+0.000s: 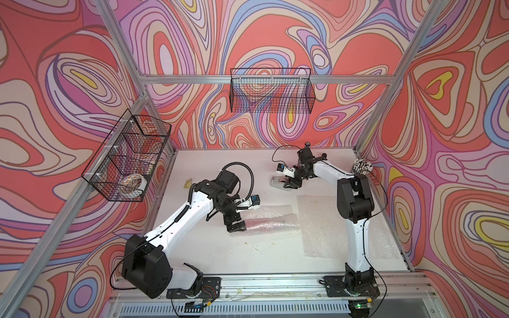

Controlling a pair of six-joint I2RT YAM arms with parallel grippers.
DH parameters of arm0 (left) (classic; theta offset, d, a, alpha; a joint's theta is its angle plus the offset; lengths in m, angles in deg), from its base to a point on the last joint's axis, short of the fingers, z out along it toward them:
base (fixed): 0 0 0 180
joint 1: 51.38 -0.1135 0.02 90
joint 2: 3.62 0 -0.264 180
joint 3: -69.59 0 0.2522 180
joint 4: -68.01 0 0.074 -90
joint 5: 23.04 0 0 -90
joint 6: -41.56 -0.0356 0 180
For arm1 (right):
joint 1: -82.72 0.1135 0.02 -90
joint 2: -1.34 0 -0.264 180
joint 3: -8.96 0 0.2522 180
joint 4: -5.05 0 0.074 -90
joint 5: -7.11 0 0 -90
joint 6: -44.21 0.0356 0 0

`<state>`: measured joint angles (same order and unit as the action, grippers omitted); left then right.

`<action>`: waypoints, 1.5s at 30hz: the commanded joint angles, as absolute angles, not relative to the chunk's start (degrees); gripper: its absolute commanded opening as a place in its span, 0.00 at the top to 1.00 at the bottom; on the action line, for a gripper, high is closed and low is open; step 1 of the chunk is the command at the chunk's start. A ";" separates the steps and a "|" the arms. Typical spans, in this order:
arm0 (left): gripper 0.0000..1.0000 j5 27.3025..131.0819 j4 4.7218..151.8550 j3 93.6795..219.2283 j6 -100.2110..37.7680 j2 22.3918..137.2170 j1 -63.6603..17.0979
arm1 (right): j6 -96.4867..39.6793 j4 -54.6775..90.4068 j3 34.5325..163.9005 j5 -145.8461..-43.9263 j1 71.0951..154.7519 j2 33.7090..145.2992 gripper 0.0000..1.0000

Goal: Wrap wine bottles in bubble wrap
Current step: Move the Tape Cutter to the center of the board.

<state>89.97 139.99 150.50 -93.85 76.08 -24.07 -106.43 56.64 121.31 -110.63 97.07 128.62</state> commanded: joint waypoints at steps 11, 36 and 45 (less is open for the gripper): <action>0.04 89.81 141.88 153.64 -96.01 80.00 -24.85 | -119.96 65.57 124.15 -117.91 101.92 130.41 0.46; 0.05 91.12 139.10 154.28 -97.31 80.05 -27.12 | -33.77 24.73 85.14 -102.26 102.34 92.37 0.28; 0.05 92.31 137.93 155.07 -96.69 80.94 -27.46 | 13.01 38.50 90.02 -94.59 109.08 93.49 0.13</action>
<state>90.38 137.91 153.59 -95.79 80.69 -27.11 -7.90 33.21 87.87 -98.90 106.43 92.12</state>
